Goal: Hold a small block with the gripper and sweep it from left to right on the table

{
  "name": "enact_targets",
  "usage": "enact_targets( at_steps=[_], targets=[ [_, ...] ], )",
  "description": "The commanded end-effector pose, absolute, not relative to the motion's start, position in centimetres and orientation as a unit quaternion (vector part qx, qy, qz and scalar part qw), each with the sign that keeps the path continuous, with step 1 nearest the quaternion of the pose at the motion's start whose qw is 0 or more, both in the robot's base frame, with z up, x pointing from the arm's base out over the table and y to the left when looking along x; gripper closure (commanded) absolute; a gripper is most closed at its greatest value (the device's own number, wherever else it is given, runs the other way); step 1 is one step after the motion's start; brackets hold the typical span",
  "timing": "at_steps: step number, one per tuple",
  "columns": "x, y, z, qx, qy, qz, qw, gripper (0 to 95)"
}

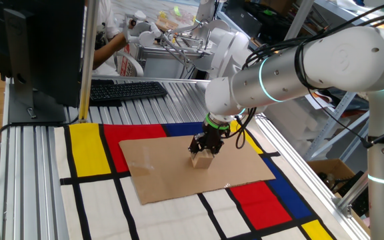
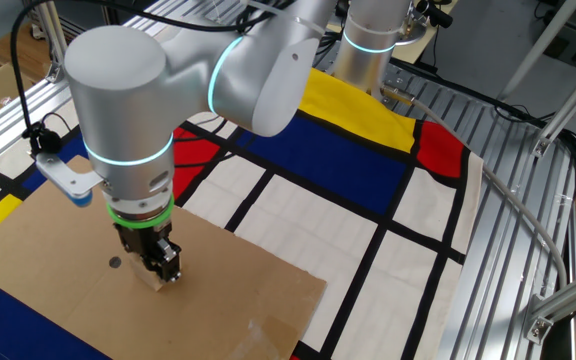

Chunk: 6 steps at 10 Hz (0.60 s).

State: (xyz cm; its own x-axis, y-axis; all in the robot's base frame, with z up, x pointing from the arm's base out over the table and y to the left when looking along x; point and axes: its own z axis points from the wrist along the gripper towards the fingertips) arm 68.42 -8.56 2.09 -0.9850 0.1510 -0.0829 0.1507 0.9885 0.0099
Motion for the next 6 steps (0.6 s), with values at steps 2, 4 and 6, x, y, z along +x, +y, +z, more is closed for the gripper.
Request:
enact_targets(
  at_steps=[2, 4, 6],
  targets=[
    [68.34, -8.13, 2.26, 0.076, 0.996, 0.003, 0.039, 95.0],
    [68.34, -8.04, 1.87, 0.078, 0.996, 0.006, 0.041, 95.0],
    [68.37, -8.05, 2.16, 0.077, 0.996, 0.0, 0.036, 95.0]
  ],
)
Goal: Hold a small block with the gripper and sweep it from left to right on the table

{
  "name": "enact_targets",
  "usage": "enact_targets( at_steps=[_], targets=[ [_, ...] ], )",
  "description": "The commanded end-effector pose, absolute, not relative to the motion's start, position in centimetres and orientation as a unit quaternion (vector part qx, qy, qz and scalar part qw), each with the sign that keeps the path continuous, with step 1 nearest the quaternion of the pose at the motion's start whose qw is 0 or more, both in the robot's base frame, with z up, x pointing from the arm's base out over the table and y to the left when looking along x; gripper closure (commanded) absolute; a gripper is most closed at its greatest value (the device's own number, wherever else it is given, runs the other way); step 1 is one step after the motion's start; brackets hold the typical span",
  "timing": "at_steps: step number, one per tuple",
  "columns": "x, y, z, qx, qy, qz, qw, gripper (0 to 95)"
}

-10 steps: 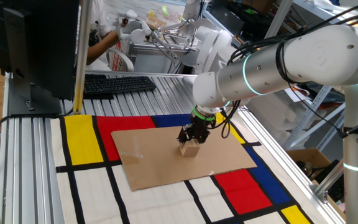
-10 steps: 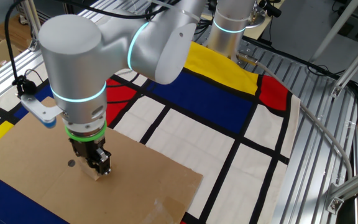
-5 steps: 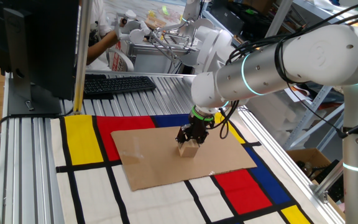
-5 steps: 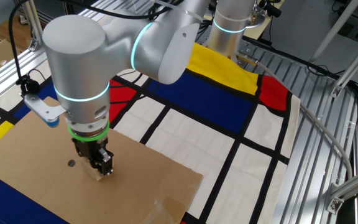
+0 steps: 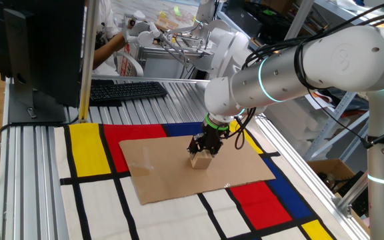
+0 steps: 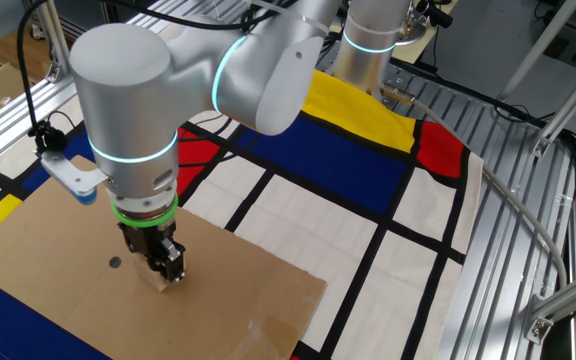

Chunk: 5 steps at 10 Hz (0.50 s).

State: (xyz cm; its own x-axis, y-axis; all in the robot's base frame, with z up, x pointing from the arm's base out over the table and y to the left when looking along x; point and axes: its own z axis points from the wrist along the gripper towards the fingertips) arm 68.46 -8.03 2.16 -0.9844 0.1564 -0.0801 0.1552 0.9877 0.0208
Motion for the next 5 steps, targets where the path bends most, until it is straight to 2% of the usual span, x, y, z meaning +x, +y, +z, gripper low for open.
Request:
enact_targets(
  at_steps=[1, 5],
  targets=[
    [68.36, -8.05, 2.35, 0.076, 0.996, 0.001, 0.037, 95.0],
    [68.26, -8.03, 2.28, 0.081, 0.996, 0.009, 0.038, 95.0]
  ],
)
